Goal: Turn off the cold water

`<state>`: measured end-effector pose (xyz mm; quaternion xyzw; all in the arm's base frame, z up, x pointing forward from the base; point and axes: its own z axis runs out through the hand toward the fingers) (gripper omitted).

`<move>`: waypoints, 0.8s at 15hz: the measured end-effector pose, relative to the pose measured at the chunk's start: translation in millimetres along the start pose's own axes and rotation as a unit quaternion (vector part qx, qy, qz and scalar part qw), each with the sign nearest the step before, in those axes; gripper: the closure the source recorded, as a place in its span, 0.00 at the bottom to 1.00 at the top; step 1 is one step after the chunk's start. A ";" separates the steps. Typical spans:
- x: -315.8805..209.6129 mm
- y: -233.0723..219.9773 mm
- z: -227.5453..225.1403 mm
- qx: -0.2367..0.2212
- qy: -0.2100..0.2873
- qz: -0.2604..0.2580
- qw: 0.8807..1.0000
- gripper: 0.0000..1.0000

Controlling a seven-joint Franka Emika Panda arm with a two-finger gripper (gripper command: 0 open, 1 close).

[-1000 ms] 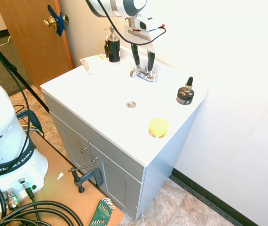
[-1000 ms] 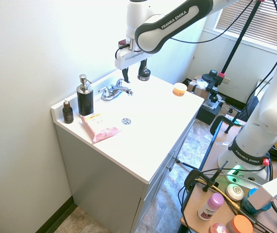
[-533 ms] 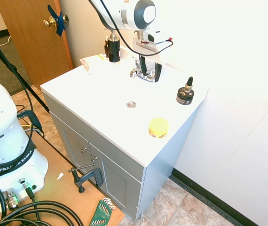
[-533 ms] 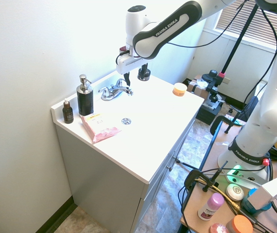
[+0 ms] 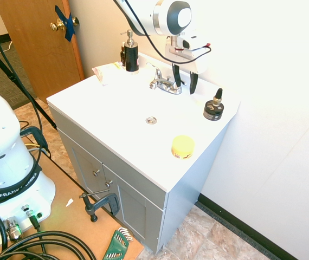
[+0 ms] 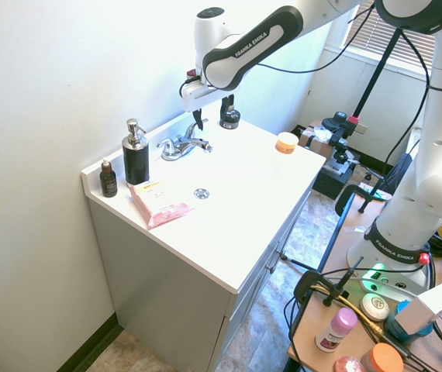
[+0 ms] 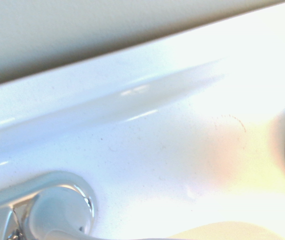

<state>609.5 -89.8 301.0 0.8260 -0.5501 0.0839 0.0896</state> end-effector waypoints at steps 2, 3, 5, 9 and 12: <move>-4.4 -0.9 2.3 -0.001 0.001 0.007 1.000 0.00; -2.6 0.2 6.2 -0.003 0.001 0.014 1.000 0.00; 7.1 3.9 10.4 -0.005 0.004 0.024 1.000 0.00; 6.0 5.1 -0.6 0.004 0.004 0.027 1.000 0.00; -41.8 28.0 -17.0 0.017 -0.032 0.010 0.999 0.00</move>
